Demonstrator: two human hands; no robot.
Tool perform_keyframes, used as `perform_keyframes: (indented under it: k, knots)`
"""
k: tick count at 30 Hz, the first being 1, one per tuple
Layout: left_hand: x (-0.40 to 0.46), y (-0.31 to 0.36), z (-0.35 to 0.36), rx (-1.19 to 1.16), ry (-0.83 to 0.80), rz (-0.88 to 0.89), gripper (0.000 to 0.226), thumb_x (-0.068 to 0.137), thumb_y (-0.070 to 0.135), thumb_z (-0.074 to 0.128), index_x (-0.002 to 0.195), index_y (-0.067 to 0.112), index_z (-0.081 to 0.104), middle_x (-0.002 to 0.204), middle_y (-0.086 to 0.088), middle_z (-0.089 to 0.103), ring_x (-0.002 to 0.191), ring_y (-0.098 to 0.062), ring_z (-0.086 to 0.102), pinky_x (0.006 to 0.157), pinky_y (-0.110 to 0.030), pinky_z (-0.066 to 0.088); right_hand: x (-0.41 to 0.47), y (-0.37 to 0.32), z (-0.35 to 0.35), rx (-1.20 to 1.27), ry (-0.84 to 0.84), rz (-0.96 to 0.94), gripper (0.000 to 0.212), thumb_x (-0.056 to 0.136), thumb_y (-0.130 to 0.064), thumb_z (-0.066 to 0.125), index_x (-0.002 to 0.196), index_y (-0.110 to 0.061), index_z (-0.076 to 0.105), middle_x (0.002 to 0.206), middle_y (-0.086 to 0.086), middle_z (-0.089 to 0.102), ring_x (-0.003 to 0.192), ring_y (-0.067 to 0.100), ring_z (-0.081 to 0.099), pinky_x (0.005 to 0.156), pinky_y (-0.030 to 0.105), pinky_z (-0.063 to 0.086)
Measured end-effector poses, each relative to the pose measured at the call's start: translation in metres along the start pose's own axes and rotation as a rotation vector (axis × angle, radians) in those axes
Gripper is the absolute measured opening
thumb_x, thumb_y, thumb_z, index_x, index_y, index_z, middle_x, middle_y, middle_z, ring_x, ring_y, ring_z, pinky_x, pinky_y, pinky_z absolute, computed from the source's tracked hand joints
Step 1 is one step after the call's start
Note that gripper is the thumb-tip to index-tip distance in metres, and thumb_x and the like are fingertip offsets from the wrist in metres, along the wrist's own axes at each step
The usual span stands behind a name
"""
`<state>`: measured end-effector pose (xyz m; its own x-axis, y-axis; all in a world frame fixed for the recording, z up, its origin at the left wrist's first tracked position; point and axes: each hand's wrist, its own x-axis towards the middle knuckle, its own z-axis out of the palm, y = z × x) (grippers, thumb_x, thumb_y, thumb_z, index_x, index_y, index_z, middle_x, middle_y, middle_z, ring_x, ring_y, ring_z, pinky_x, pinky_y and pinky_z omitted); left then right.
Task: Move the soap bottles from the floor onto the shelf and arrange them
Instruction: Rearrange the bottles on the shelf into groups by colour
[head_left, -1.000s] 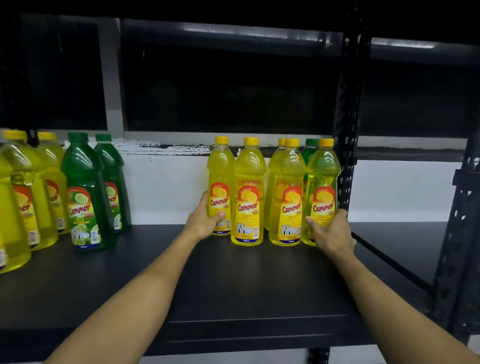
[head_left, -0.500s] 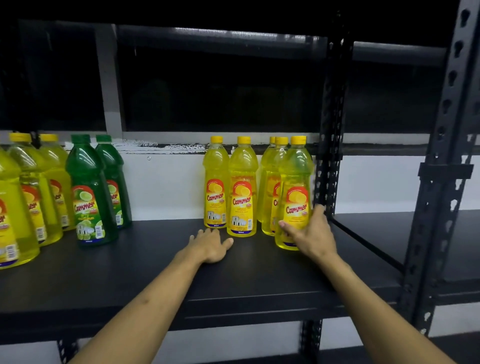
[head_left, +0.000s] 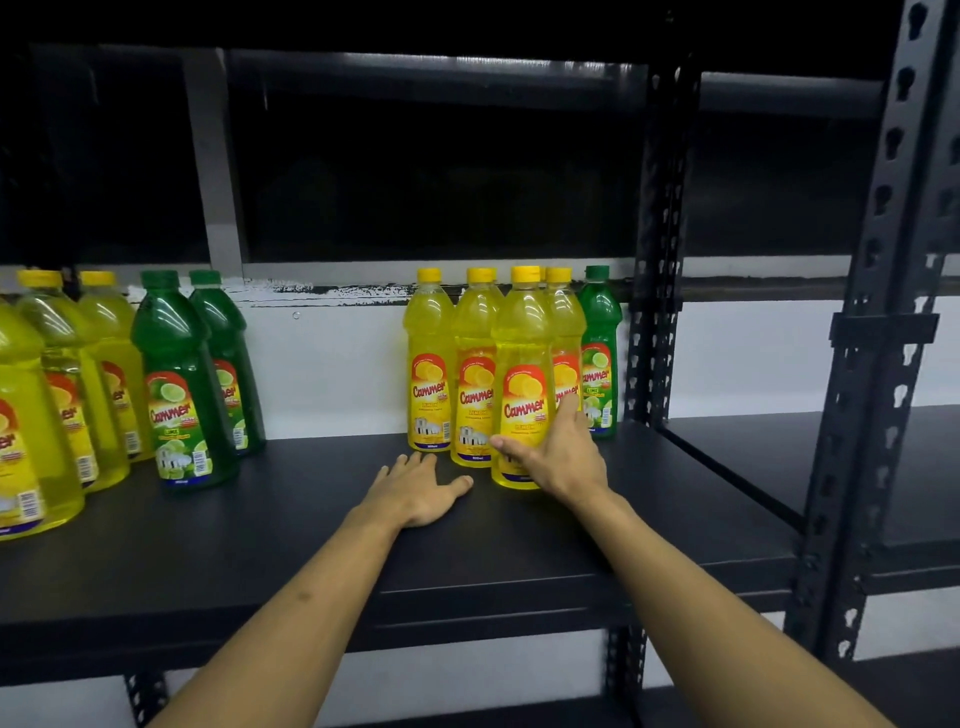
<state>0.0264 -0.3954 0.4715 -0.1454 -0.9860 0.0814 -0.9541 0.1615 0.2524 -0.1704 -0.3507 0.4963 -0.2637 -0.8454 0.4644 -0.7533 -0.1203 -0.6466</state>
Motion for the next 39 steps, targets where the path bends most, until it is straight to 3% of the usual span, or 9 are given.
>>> perform_keyframes:
  k: [3, 6, 9, 12, 16, 20, 27, 34, 39]
  knots:
    - [0.000, 0.000, 0.000, -0.011, 0.005, 0.006, 0.089, 0.093, 0.074, 0.034, 0.160, 0.017, 0.020, 0.168, -0.003, 0.018, 0.155, -0.025, 0.012, 0.125, -0.047, 0.013, 0.007, 0.013, -0.008, 0.133, -0.015, -0.009, 0.090, 0.064, -0.092, 0.057, 0.121, -0.024, 0.042, 0.120, 0.001, 0.062, 0.109, 0.025, 0.063, 0.093, 0.056, 0.053]
    - [-0.001, 0.000, -0.001, -0.012, 0.005, 0.013, 0.089, 0.094, 0.073, 0.036, 0.160, 0.016, 0.020, 0.167, -0.002, 0.019, 0.155, -0.025, 0.013, 0.125, -0.047, 0.014, 0.023, 0.022, -0.018, 0.388, 0.114, 0.070, 0.063, 0.091, -0.078, 0.036, 0.101, -0.018, 0.050, 0.099, 0.001, 0.062, 0.093, 0.022, 0.062, 0.089, 0.049, 0.052]
    - [0.001, 0.000, -0.001, -0.006, 0.011, 0.020, 0.088, 0.094, 0.073, 0.036, 0.160, 0.016, 0.022, 0.167, -0.002, 0.020, 0.155, -0.025, 0.014, 0.125, -0.047, 0.016, 0.052, 0.039, -0.023, 0.379, 0.252, 0.145, 0.048, 0.103, -0.059, 0.033, 0.104, -0.014, 0.048, 0.106, 0.007, 0.059, 0.097, 0.025, 0.058, 0.089, 0.045, 0.048]
    - [0.002, 0.000, -0.001, -0.002, 0.014, 0.021, 0.087, 0.094, 0.072, 0.036, 0.160, 0.018, 0.023, 0.167, -0.001, 0.021, 0.155, -0.024, 0.015, 0.124, -0.046, 0.017, 0.082, 0.064, -0.017, 0.322, 0.258, 0.180, 0.040, 0.102, -0.056, 0.043, 0.110, -0.017, 0.046, 0.117, 0.009, 0.056, 0.109, 0.028, 0.057, 0.097, 0.054, 0.047]
    - [0.005, 0.000, 0.000, 0.011, 0.019, 0.019, 0.086, 0.094, 0.072, 0.036, 0.160, 0.019, 0.021, 0.167, 0.000, 0.019, 0.155, -0.023, 0.014, 0.124, -0.046, 0.017, 0.112, 0.089, -0.005, 0.322, 0.215, 0.191, 0.062, 0.096, -0.056, 0.055, 0.139, -0.013, 0.038, 0.137, 0.014, 0.054, 0.125, 0.033, 0.054, 0.104, 0.059, 0.044]
    - [0.007, 0.000, 0.001, 0.021, 0.020, 0.014, 0.086, 0.094, 0.073, 0.035, 0.160, 0.020, 0.020, 0.167, 0.000, 0.018, 0.155, -0.021, 0.014, 0.123, -0.045, 0.017, 0.132, 0.101, 0.004, 0.401, 0.146, 0.173, 0.074, 0.094, -0.052, 0.063, 0.149, -0.016, 0.029, 0.133, 0.009, 0.060, 0.121, 0.030, 0.061, 0.104, 0.058, 0.047]
    - [0.005, 0.000, 0.000, 0.007, 0.037, 0.009, 0.087, 0.092, 0.074, 0.037, 0.160, 0.021, 0.023, 0.166, 0.001, 0.022, 0.154, -0.021, 0.017, 0.123, -0.046, 0.019, 0.126, 0.098, -0.009, 0.328, 0.158, 0.161, 0.064, 0.093, -0.040, 0.069, 0.141, -0.010, 0.039, 0.130, 0.012, 0.063, 0.117, 0.031, 0.062, 0.101, 0.054, 0.050]
    - [0.001, -0.002, -0.005, -0.048, 0.022, 0.014, 0.089, 0.091, 0.076, 0.040, 0.159, 0.022, 0.024, 0.166, 0.000, 0.024, 0.153, -0.022, 0.021, 0.122, -0.047, 0.021, 0.096, 0.090, -0.024, 0.140, 0.182, 0.195, 0.064, 0.091, -0.052, 0.067, 0.131, -0.010, 0.038, 0.128, 0.018, 0.057, 0.118, 0.039, 0.058, 0.096, 0.063, 0.049]
    - [-0.009, -0.002, -0.012, -0.140, -0.003, 0.028, 0.084, 0.092, 0.069, 0.049, 0.157, 0.018, 0.031, 0.163, -0.004, 0.031, 0.150, -0.024, 0.029, 0.120, -0.044, 0.027, 0.054, 0.080, -0.039, 0.010, 0.210, 0.206, 0.070, 0.093, -0.057, 0.060, 0.138, -0.009, 0.036, 0.134, 0.019, 0.052, 0.122, 0.041, 0.054, 0.100, 0.064, 0.045]
